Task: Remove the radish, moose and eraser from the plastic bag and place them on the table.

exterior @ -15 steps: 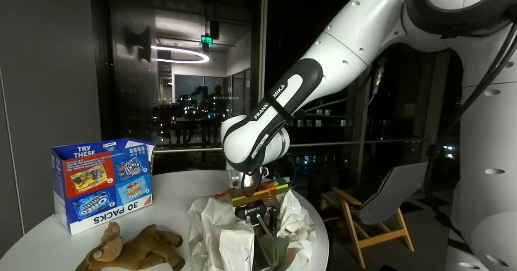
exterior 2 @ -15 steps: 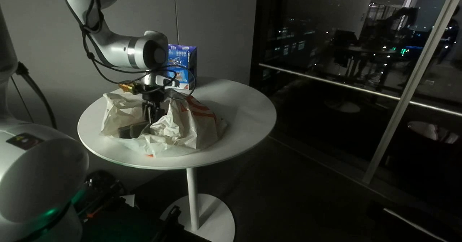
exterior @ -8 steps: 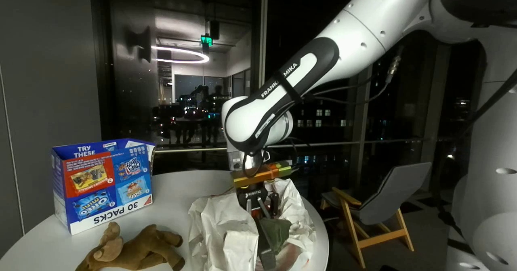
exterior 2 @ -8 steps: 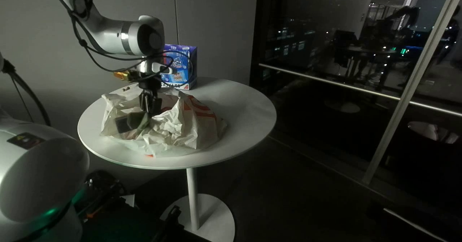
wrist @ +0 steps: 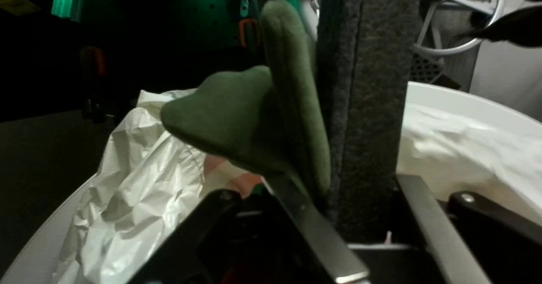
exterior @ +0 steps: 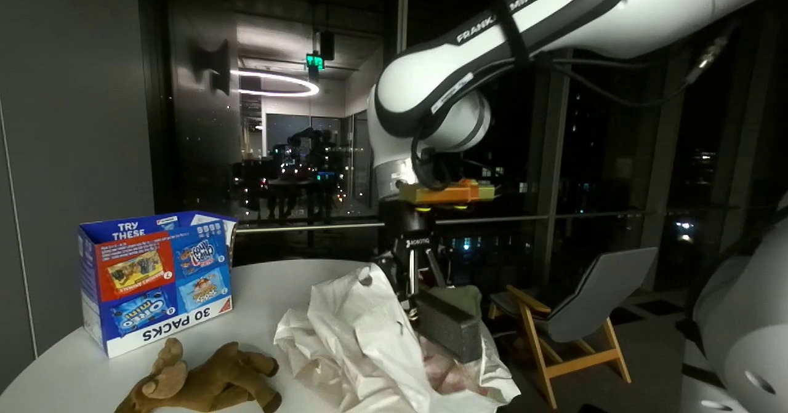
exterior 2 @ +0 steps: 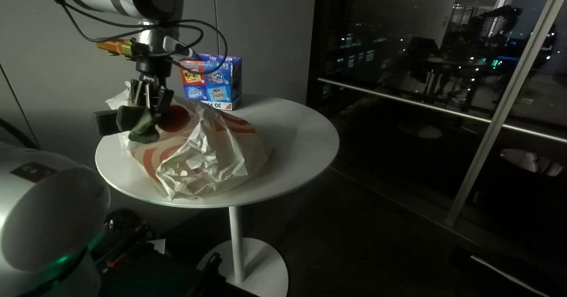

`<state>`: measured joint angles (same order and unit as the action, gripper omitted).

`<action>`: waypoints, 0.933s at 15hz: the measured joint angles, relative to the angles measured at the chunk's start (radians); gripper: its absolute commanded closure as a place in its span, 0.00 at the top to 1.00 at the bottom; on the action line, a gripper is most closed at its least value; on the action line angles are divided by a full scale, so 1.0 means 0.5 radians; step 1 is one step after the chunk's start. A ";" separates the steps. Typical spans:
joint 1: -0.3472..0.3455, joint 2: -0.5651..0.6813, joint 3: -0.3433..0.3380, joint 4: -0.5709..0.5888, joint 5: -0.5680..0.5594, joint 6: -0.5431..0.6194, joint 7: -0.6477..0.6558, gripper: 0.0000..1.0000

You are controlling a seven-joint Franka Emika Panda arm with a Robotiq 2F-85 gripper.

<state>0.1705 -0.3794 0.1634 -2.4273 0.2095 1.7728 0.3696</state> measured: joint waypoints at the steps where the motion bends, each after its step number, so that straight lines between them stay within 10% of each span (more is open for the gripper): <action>1: 0.000 -0.099 -0.013 -0.011 0.043 -0.067 -0.102 0.15; 6: -0.005 -0.494 0.015 -0.120 -0.048 -0.037 -0.258 0.15; 14: 0.032 -0.470 0.546 -0.152 -0.409 0.538 -0.075 0.15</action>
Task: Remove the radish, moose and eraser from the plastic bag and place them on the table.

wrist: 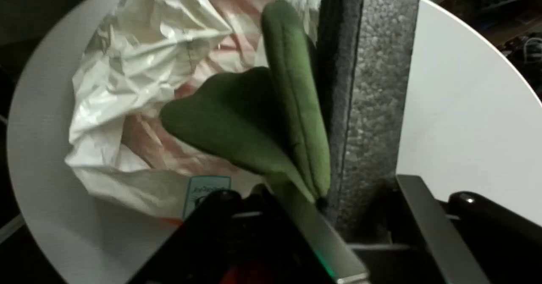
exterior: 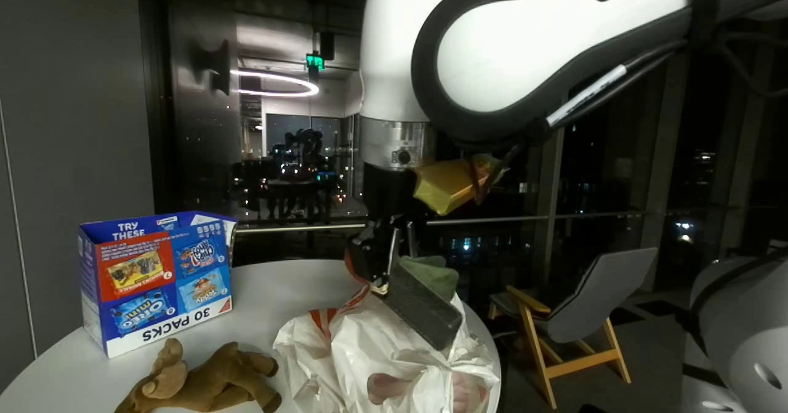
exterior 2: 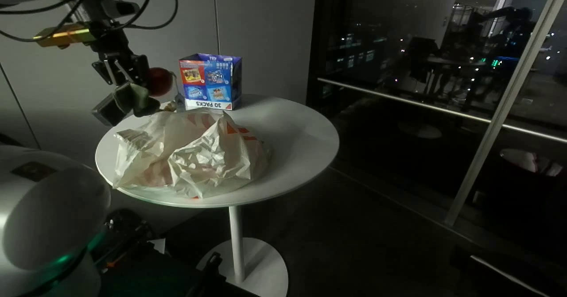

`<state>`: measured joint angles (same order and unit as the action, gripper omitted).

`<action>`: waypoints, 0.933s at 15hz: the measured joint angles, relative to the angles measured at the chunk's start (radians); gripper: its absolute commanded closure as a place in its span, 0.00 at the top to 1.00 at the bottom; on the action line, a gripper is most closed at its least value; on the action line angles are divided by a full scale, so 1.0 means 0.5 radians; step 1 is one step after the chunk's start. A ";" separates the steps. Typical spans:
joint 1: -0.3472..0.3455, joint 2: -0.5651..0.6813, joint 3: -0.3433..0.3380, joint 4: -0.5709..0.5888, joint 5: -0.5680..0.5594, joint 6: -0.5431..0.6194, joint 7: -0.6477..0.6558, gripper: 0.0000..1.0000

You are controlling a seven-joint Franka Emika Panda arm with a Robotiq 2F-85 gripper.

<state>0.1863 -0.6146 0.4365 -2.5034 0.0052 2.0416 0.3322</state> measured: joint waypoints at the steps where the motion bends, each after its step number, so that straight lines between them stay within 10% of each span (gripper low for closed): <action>1: -0.002 0.051 0.078 0.055 -0.086 0.069 0.053 0.15; 10: -0.299 0.971 0.590 0.771 -0.933 0.179 0.278 0.15; 14: -0.228 1.463 0.526 1.108 -1.060 -0.117 0.201 0.15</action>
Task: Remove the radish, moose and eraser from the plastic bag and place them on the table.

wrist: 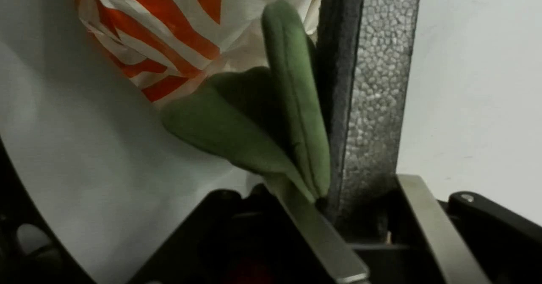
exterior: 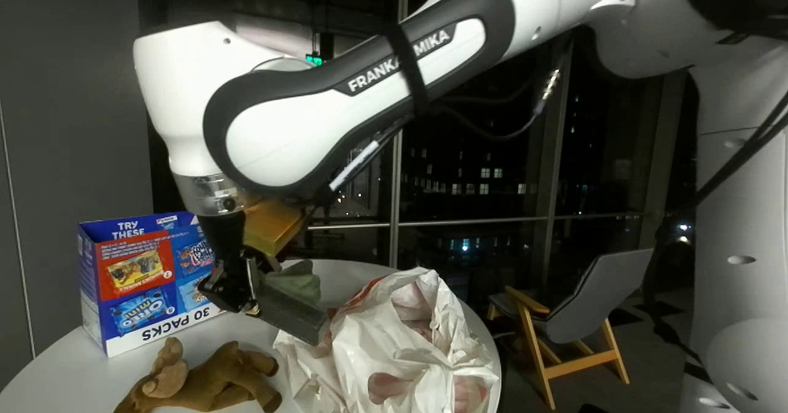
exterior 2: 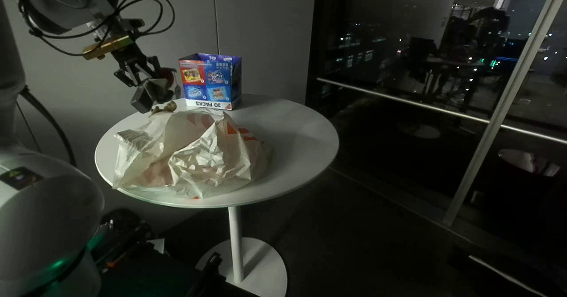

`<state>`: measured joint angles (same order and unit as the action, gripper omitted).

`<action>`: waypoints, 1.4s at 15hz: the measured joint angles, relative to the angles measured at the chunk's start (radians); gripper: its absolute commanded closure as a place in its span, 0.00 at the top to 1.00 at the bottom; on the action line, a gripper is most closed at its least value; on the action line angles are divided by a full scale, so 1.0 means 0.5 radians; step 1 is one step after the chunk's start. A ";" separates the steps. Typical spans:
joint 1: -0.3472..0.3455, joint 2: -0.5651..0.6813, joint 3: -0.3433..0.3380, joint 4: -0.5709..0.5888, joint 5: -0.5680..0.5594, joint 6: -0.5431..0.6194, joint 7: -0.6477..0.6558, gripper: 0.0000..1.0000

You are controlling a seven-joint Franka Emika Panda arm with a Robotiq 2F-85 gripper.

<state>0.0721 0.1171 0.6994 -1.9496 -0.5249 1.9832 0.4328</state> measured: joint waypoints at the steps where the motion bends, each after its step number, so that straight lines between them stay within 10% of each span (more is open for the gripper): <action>1: 0.087 0.118 -0.084 0.094 -0.009 -0.052 -0.041 0.15; 2: 0.178 0.230 -0.170 0.187 -0.012 -0.088 -0.085 0.15; 3: 0.273 0.338 -0.260 0.284 -0.012 -0.111 -0.134 0.65; 9: 0.709 0.785 -0.661 0.871 0.140 -0.260 -0.361 1.00; 15: 0.780 0.736 -0.891 1.014 0.326 -0.614 -0.307 1.00; 21: 0.627 0.221 -0.937 0.598 0.816 -1.028 -0.143 1.00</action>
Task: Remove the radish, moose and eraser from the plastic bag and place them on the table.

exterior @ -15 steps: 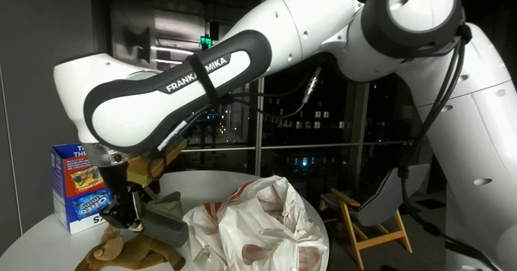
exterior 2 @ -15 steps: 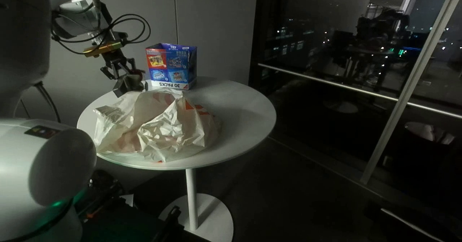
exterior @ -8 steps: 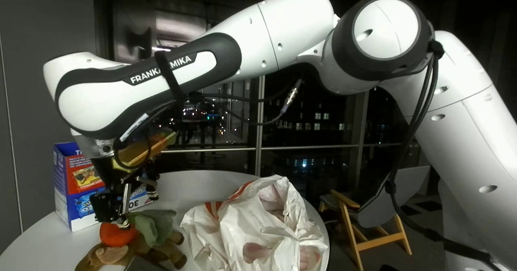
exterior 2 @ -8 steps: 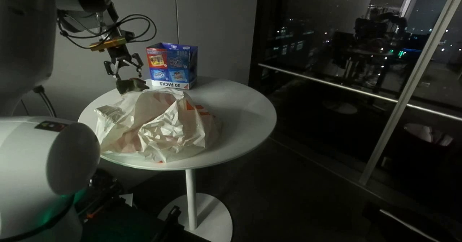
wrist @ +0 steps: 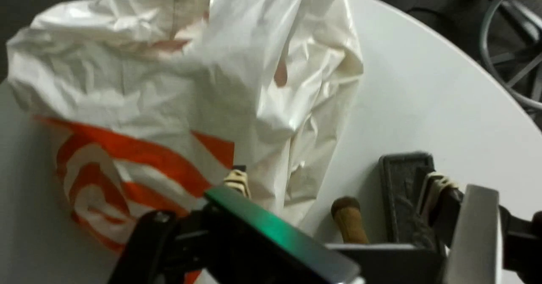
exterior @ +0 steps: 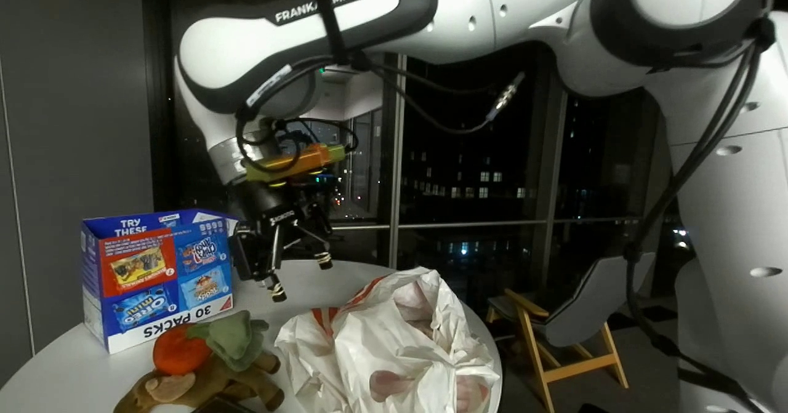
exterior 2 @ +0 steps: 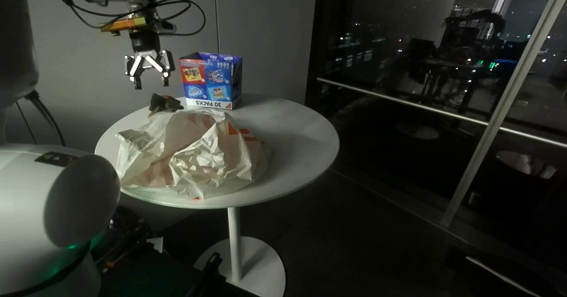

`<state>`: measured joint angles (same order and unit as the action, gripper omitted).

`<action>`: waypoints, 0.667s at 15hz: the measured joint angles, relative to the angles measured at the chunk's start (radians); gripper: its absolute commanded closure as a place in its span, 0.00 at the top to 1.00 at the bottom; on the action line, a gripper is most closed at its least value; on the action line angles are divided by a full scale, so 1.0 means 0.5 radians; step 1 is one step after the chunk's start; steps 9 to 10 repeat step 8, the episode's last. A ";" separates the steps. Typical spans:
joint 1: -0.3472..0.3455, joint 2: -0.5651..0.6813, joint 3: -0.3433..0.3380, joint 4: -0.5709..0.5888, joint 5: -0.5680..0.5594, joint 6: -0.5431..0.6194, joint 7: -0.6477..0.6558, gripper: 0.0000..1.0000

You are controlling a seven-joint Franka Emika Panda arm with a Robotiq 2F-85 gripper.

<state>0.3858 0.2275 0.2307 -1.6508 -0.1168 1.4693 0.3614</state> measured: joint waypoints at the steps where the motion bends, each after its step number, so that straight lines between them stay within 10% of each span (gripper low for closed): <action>1: -0.029 -0.098 0.000 -0.104 0.097 -0.010 0.000 1.00; 10: -0.157 -0.674 0.001 -0.737 0.499 0.065 0.000 1.00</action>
